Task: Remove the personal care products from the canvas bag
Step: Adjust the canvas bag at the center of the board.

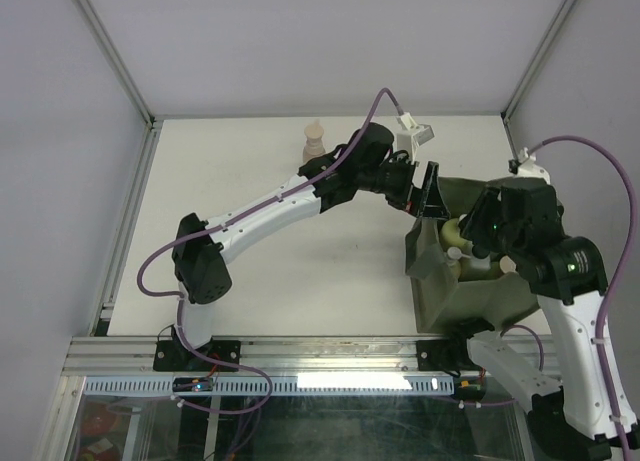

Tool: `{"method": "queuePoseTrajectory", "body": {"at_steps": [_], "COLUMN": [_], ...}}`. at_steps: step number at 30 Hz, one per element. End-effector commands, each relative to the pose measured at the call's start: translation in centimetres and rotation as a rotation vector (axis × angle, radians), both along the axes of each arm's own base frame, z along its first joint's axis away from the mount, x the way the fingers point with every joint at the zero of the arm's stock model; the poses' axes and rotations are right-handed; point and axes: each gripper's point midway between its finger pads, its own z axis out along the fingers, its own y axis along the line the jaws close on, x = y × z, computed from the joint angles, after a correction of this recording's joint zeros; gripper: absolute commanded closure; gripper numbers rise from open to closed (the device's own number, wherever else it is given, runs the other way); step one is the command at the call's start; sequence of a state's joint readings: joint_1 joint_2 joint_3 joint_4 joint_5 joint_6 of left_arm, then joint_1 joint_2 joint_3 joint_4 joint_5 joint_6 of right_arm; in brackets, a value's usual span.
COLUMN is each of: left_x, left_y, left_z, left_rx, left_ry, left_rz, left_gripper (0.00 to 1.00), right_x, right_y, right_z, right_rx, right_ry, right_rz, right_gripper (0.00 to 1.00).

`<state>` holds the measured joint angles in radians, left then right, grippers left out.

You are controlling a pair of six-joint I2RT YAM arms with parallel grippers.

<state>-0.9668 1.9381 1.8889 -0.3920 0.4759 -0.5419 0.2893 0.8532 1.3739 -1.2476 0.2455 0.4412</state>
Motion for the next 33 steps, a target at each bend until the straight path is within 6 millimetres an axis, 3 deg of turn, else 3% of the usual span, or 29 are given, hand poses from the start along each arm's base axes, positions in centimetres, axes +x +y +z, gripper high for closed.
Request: {"method": "queuePoseTrajectory", "body": {"at_steps": [1,4,6,12,16,20,22,25,27,30,33], "left_x": [-1.7,-1.8,-1.2,-1.6,-2.2,-3.0,-3.3,-3.5,-3.5,-3.6,-3.9], "left_y": [-1.4,-1.5,-1.1,0.7,1.8,2.5,2.6,2.8,3.0,3.2,2.9], "left_z": [4.7,3.1,0.6,-6.1,-8.8,-11.6,-12.5,-13.5,-13.8,-13.9,-13.6], "left_rx": [-0.142,-0.104,-0.020,0.174,0.238,0.308,0.334,0.367,0.380,0.389,0.390], "left_ry": [-0.038,-0.022,0.007,0.064,0.091,0.086,0.084,0.066,0.060,0.041,0.001], "left_rz": [-0.103,-0.098,-0.057,-0.046,-0.046,-0.054,-0.059,-0.059,-0.051,-0.052,-0.064], "left_gripper": [0.01,0.01,0.02,0.21,0.32,0.39,0.40,0.42,0.42,0.43,0.43], "right_x": [-2.4,-3.7,-4.5,-7.6,-10.5,-10.9,-10.3,-6.7,-4.4,-1.7,0.7], "right_y": [2.0,3.2,3.9,4.8,3.8,1.7,0.8,0.7,-0.9,-2.9,-2.4], "right_z": [-1.8,-3.2,-3.8,-7.4,-10.8,-12.0,-11.9,-8.3,-6.3,-5.1,-4.7], "right_rx": [0.161,0.227,0.266,0.370,0.378,0.262,0.211,0.163,0.054,-0.103,-0.132], "right_ry": [0.035,0.079,0.104,0.239,0.367,0.401,0.382,0.223,0.152,0.113,0.051], "right_rz": [0.027,0.066,0.086,0.049,-0.068,-0.135,-0.160,-0.082,-0.107,-0.133,-0.084], "right_gripper": [0.61,0.61,0.61,0.62,0.62,0.62,0.62,0.56,0.48,0.35,0.24]}}
